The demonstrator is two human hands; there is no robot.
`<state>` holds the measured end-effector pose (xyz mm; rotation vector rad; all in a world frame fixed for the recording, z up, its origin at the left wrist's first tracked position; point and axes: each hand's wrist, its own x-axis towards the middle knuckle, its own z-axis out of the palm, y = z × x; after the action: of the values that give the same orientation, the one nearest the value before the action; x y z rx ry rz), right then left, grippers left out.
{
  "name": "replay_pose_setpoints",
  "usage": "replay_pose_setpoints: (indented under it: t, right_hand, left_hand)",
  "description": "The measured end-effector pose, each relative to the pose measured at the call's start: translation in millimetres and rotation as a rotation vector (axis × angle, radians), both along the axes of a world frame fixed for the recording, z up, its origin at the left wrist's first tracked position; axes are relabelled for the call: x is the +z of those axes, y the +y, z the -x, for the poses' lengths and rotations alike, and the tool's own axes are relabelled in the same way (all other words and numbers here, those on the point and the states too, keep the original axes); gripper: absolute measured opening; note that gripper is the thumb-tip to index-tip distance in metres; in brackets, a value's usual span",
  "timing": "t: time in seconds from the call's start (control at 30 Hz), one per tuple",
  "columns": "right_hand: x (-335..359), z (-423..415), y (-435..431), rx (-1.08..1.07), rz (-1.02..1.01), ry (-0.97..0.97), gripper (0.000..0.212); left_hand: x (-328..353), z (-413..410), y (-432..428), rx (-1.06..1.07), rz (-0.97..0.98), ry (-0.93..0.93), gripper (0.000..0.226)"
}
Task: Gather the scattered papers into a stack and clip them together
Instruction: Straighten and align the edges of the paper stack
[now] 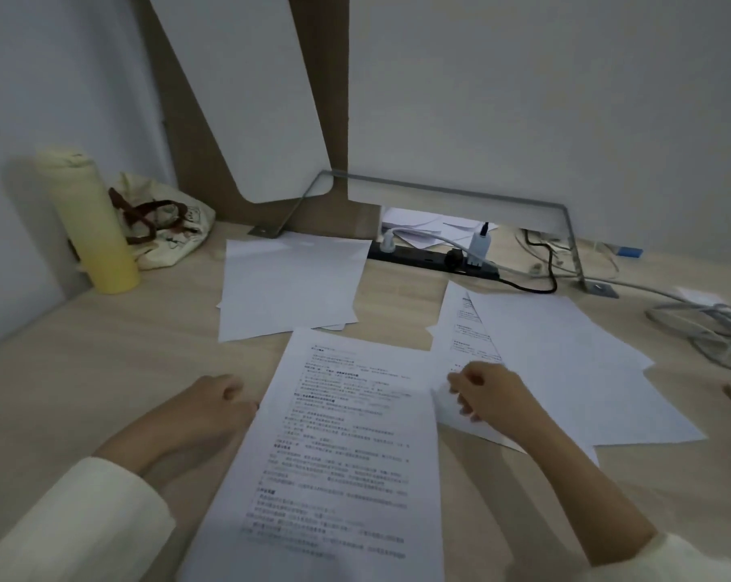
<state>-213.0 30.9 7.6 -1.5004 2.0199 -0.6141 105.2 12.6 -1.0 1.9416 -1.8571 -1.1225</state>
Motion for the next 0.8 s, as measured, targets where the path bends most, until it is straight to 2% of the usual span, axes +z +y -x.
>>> replay_pose_setpoints:
  t: [0.07, 0.1, 0.2, 0.3, 0.4, 0.43, 0.5, 0.57, 0.63, 0.8]
  right_hand:
    - [3, -1, -18, 0.014, 0.049, 0.077, 0.022]
    - [3, -4, -27, 0.031, 0.06, 0.113, 0.022]
    - [-1, -16, -54, 0.074, 0.043, 0.107, 0.028]
    - [3, -38, -80, 0.089, 0.012, -0.136, 0.039]
    - [3, -60, -116, 0.034, -0.102, -0.45, 0.045]
    - [3, -68, -127, -0.001, -0.131, -0.557, 0.039]
    - [2, -80, -146, -0.085, -0.193, -0.691, 0.002]
    - [2, -91, -160, -0.153, -0.228, -0.831, 0.028]
    - [3, -102, -170, -0.18, -0.215, -0.888, 0.032]
    - [-1, -116, -191, -0.249, -0.189, -0.862, 0.019]
  left_hand:
    - [9, -3, -17, 0.066, 0.016, 0.028, 0.061]
    - [9, -5, -32, 0.097, 0.061, 0.041, 0.066]
    - [15, 0, -71, 0.207, 0.214, 0.035, 0.064]
    - [7, 3, -110, 0.242, 0.271, -0.023, 0.066]
    - [-9, 3, -133, 0.125, 0.328, -0.249, 0.064]
    - [-16, 2, -138, 0.074, 0.323, -0.318, 0.063]
    - [-30, -2, -145, -0.007, 0.271, -0.404, 0.064]
    - [-41, -3, -145, -0.055, 0.232, -0.435, 0.064]
    - [-49, -2, -145, -0.059, 0.249, -0.45, 0.063]
    - [-52, -4, -144, -0.041, 0.302, -0.444, 0.065]
